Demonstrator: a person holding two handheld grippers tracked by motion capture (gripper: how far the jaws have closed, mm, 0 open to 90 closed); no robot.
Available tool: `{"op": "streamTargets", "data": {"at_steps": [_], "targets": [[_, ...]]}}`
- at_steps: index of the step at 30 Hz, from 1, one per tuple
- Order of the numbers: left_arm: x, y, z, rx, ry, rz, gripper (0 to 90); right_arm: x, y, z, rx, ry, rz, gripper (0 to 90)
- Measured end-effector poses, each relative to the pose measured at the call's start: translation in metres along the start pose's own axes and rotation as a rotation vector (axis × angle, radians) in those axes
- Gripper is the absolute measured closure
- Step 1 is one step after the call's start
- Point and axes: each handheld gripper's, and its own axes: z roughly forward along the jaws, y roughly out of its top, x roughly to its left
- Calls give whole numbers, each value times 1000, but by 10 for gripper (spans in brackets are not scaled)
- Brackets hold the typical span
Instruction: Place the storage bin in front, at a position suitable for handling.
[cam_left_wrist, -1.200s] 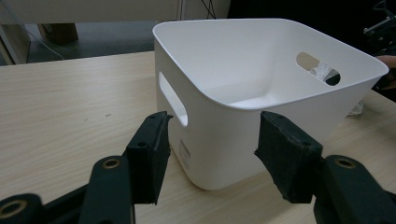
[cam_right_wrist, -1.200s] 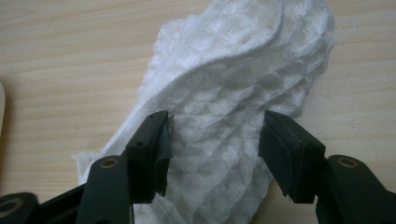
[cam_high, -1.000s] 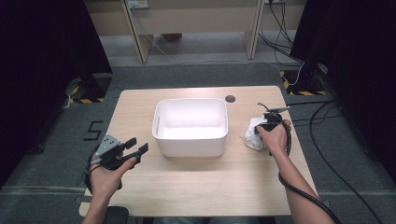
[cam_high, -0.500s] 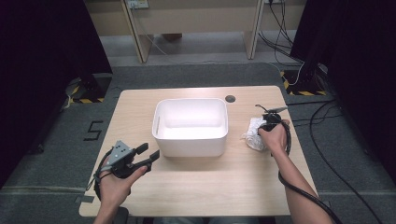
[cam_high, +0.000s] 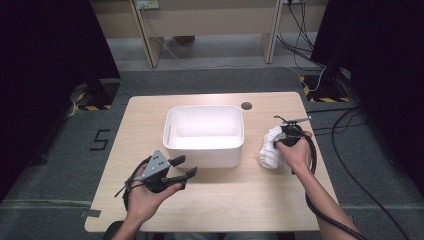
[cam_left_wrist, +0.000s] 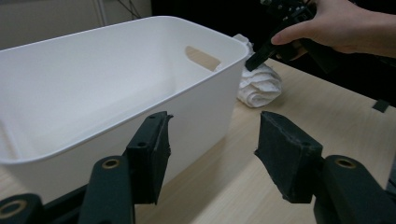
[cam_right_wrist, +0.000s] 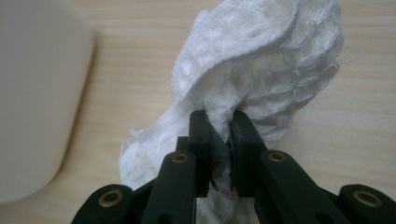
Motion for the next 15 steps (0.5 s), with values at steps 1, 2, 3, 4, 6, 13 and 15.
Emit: {"op": "streamTargets", "data": {"at_steps": [1,2,3,4,6,13,15], "targets": [[-5,1,6,5,-24,0,426,4,-4,-5,0,7,-13,817],[-9,1,10,9,-38,5,424,10,-10,-11,-1,18,-24,817],[-12,2,14,15,-54,8,422,13,-13,-15,-1,28,-35,817],[-16,2,20,26,-72,10,420,16,-15,-18,5,36,-38,817],[-28,3,33,49,-107,33,413,25,-23,-28,3,52,-60,817],[-58,4,73,92,-201,53,369,59,-50,-55,25,120,-119,818],[-62,1,83,102,-207,51,333,68,-57,-60,36,136,-130,817]]}}
